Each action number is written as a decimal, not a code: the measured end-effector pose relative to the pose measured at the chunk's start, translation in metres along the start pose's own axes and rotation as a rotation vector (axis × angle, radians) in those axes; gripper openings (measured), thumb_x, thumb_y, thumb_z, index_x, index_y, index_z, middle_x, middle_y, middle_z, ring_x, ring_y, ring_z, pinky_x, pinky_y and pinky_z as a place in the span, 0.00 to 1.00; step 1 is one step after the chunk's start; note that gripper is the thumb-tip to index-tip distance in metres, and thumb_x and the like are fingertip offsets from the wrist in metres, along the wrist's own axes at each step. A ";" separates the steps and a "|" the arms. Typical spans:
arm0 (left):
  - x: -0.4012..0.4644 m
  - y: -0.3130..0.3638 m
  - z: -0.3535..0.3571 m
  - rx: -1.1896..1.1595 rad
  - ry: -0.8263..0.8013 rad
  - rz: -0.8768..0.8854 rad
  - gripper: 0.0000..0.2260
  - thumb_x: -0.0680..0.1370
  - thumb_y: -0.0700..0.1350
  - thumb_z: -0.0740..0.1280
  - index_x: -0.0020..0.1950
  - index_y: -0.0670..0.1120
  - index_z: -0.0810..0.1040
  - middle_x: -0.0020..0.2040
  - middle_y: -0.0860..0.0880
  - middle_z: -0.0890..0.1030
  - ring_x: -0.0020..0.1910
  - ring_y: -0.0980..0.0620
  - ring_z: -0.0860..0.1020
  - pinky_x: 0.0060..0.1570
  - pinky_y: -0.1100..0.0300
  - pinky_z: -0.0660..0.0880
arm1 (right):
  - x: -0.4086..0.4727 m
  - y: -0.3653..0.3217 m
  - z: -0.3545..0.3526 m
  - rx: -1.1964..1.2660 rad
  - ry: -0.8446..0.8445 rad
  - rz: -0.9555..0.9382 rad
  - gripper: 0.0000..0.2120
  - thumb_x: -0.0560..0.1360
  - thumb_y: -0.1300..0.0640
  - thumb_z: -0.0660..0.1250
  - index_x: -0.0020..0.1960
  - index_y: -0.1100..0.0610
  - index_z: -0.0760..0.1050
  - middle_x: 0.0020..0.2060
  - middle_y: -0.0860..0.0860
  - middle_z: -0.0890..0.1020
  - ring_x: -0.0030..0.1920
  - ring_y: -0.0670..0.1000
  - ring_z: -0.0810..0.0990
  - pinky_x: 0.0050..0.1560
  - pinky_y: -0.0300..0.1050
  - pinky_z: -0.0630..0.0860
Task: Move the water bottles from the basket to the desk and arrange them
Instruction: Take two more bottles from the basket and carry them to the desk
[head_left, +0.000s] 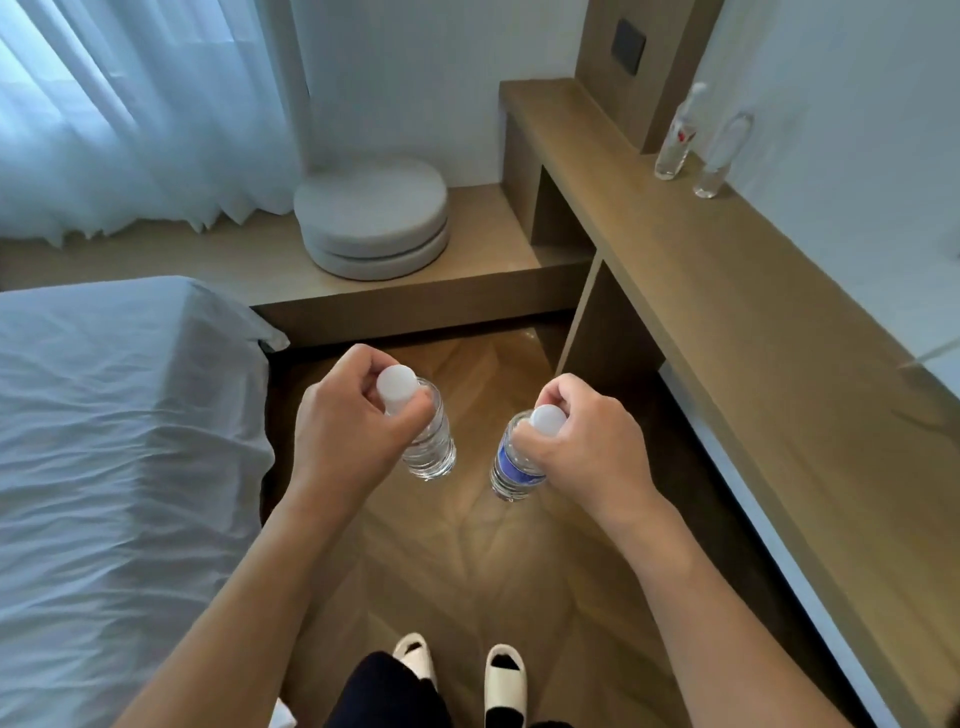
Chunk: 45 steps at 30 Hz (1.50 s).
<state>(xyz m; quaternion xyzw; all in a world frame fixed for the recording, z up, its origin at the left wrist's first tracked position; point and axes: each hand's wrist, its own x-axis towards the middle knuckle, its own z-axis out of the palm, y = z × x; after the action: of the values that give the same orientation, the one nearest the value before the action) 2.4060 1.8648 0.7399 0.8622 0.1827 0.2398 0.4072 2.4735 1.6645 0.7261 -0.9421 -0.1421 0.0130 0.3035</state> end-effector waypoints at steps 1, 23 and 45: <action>0.019 -0.005 0.002 -0.004 -0.001 -0.007 0.11 0.68 0.49 0.76 0.41 0.52 0.75 0.33 0.56 0.78 0.30 0.57 0.74 0.32 0.60 0.71 | 0.017 -0.004 0.004 -0.004 -0.004 0.011 0.12 0.68 0.42 0.68 0.44 0.48 0.71 0.34 0.42 0.76 0.36 0.48 0.79 0.37 0.45 0.82; 0.424 -0.088 0.098 -0.045 -0.233 0.062 0.10 0.68 0.49 0.76 0.41 0.52 0.76 0.31 0.57 0.75 0.30 0.60 0.72 0.31 0.64 0.66 | 0.381 -0.045 0.082 -0.028 0.024 0.252 0.11 0.70 0.42 0.67 0.46 0.47 0.71 0.36 0.43 0.76 0.38 0.46 0.78 0.38 0.40 0.80; 0.754 0.003 0.360 -0.162 -0.817 0.441 0.09 0.69 0.48 0.75 0.44 0.54 0.76 0.37 0.56 0.79 0.35 0.56 0.78 0.34 0.57 0.77 | 0.682 0.063 0.009 0.201 0.358 0.820 0.10 0.68 0.49 0.71 0.42 0.51 0.71 0.37 0.49 0.78 0.38 0.50 0.78 0.35 0.49 0.76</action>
<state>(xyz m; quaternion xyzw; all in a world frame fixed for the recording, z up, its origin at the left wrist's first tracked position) 3.2254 2.0262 0.7425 0.8696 -0.1992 -0.0248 0.4511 3.1435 1.8086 0.7246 -0.8740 0.2988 -0.0171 0.3829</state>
